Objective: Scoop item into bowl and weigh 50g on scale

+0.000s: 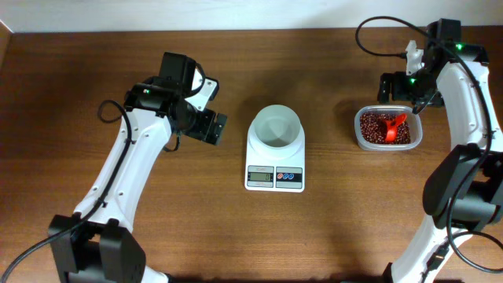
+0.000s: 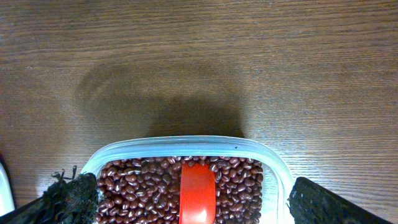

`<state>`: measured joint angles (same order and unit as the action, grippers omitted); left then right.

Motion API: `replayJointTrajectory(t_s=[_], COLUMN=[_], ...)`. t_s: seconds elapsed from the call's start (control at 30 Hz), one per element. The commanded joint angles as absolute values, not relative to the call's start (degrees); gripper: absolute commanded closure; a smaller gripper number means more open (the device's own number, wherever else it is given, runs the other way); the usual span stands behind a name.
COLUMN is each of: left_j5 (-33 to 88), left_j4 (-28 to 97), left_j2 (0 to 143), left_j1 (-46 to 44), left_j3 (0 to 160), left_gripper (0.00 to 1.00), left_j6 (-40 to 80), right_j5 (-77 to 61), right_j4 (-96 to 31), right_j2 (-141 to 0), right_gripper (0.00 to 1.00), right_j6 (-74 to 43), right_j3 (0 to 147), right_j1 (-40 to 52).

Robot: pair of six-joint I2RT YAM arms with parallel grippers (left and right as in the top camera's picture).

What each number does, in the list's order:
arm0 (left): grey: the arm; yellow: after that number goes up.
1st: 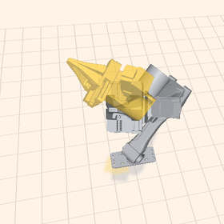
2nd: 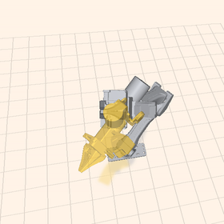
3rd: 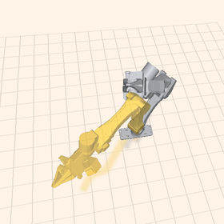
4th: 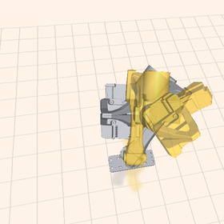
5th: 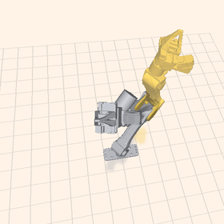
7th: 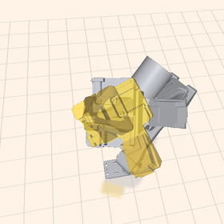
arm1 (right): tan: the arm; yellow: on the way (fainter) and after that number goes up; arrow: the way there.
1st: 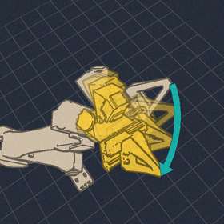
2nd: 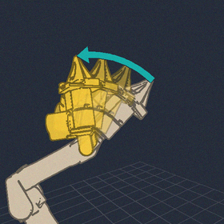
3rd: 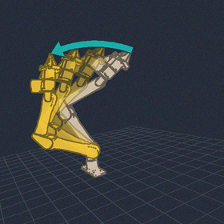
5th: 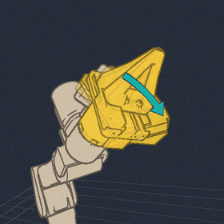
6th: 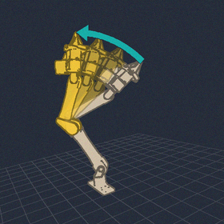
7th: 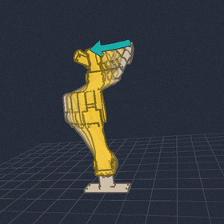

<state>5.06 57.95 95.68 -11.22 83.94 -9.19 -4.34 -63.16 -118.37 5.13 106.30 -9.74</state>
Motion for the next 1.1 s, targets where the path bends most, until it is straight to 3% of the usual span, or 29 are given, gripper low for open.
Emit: replayJointTrajectory(t_s=[0.0, 0.33, 1.07], left_j5=[4.6, 4.6, 4.6], left_j4=[56.4, 48.6, 47.0], left_j2=[95.0, 95.2, 95.8], left_j1=[-11.0, -11.0, -11.0], left_j3=[83.5, 83.5, 83.5], left_gripper=[0.01, 0.01, 0.01], left_j6=[-11.3, -12.8, -12.8], right_j5=[-4.2, -4.2, -4.3], right_j4=[-63.2, -63.2, -63.2], right_j2=[-118.6, -118.6, -118.6], right_gripper=[0.01, 0.01, 0.01], right_j6=[5.3, 5.3, 5.3], right_j3=[107.3, 107.3, 107.3], right_j1=[-9.4, -9.4, -9.4])
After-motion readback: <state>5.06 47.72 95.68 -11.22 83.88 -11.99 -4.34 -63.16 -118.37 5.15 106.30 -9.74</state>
